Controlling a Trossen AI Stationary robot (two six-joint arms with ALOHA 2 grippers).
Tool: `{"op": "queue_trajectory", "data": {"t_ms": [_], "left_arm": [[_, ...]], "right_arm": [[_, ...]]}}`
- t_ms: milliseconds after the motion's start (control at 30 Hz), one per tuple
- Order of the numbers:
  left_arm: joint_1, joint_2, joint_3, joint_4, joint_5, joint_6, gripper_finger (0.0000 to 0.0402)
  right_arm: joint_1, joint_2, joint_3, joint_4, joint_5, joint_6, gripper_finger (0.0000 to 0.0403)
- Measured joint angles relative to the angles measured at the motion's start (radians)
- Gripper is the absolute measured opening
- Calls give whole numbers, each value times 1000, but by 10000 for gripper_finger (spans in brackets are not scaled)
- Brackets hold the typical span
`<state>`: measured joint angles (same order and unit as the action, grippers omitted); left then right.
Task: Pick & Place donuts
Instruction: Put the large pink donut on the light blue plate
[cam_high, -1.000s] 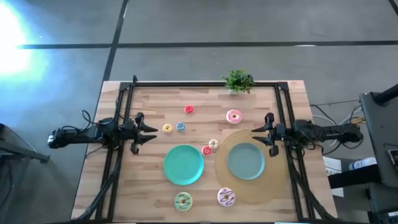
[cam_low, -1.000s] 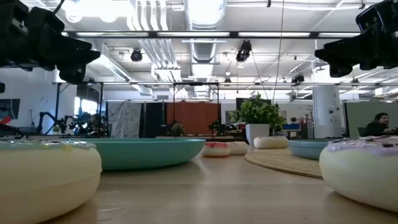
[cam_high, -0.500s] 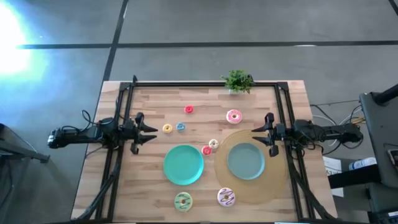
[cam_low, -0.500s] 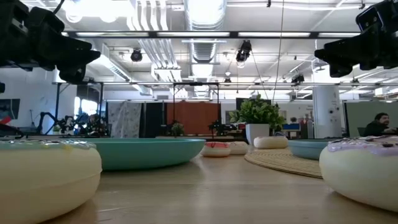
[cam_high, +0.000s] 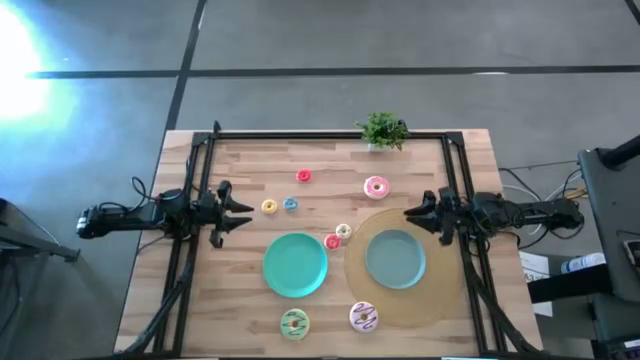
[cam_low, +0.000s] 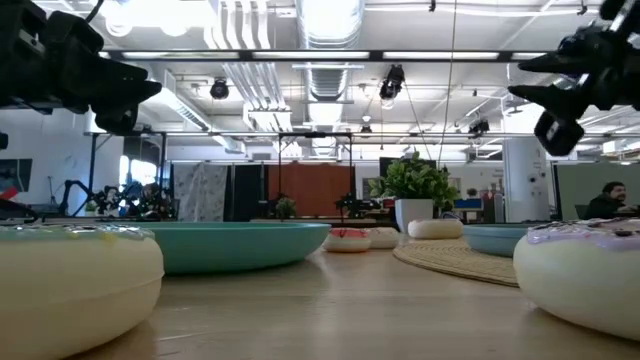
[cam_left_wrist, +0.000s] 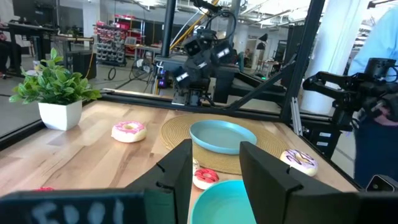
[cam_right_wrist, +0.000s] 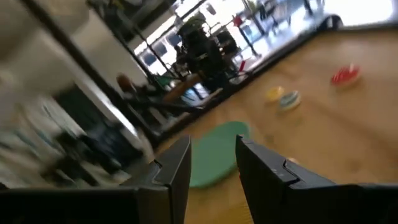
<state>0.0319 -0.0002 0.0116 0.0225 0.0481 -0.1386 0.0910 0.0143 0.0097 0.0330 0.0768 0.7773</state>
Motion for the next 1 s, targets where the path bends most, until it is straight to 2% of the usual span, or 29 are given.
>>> {"op": "queue_trajectory", "data": {"t_ms": [67, 133, 233, 333, 500, 600, 733, 800, 1000], "left_arm": [[0, 0, 0, 0, 0, 0, 108], [0, 0, 0, 0, 0, 0, 108], [0, 0, 0, 0, 0, 0, 108], [0, 0, 0, 0, 0, 0, 108], [0, 0, 0, 0, 0, 0, 108], [0, 0, 0, 0, 0, 0, 108], [1, 0, 0, 0, 0, 0, 108], [1, 0, 0, 0, 0, 0, 108], [1, 0, 0, 0, 0, 0, 108]], "right_arm": [[0, 1, 0, -1, 2, 110, 119], [0, 2, 0, -2, 15, 143, 121], [0, 2, 0, 2, 92, 133, 122], [0, 6, 0, 14, 169, 204, 120], [-2, 72, 0, 31, 345, 241, 114], [-25, 157, 0, 32, 375, 280, 113], [-78, 332, 14, 6, 349, 488, 113], [-108, 421, 36, 6, 348, 524, 113], [-174, 638, 189, 1, 483, 397, 113]]}}
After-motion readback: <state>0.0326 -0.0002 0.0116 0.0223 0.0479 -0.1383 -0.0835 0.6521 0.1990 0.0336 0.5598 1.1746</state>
